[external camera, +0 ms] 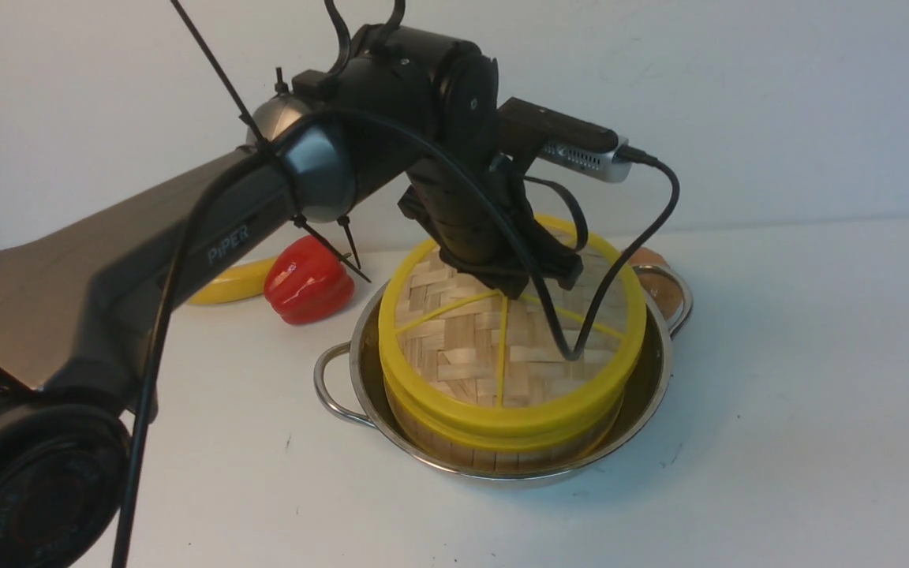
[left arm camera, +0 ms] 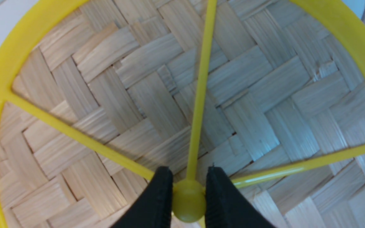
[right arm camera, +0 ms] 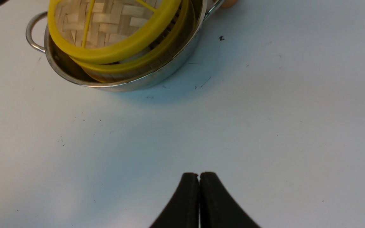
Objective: Place the steamer in the pot on the white table, and put the lid on the steamer.
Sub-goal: 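Place the yellow bamboo steamer lid onto the steamer in the pot with the left gripper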
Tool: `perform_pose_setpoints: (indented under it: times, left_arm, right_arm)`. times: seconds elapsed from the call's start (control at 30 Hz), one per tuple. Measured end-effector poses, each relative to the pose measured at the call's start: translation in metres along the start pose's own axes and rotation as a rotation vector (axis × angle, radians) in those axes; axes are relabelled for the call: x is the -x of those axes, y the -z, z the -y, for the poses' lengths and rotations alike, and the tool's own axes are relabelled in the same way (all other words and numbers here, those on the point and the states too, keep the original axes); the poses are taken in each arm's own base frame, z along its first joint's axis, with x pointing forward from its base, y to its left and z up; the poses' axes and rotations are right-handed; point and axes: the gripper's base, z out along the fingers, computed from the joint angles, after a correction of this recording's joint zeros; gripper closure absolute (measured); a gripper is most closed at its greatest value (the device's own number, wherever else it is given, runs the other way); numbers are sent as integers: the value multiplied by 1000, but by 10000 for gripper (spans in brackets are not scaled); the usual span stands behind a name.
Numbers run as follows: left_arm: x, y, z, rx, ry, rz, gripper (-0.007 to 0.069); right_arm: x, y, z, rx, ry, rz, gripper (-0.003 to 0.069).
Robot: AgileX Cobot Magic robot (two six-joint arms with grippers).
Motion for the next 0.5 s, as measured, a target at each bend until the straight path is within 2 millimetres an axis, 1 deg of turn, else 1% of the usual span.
perform_pose_setpoints:
  times: [0.27, 0.5]
  left_arm:
    - [0, 0, 2, -19, -2, -5, 503]
    - [-5, 0, 1, -13, -8, -57, 503]
  right_arm:
    - [0, 0, 0, 2, -1, 0, 634]
    - [0, 0, 0, -5, 2, 0, 630]
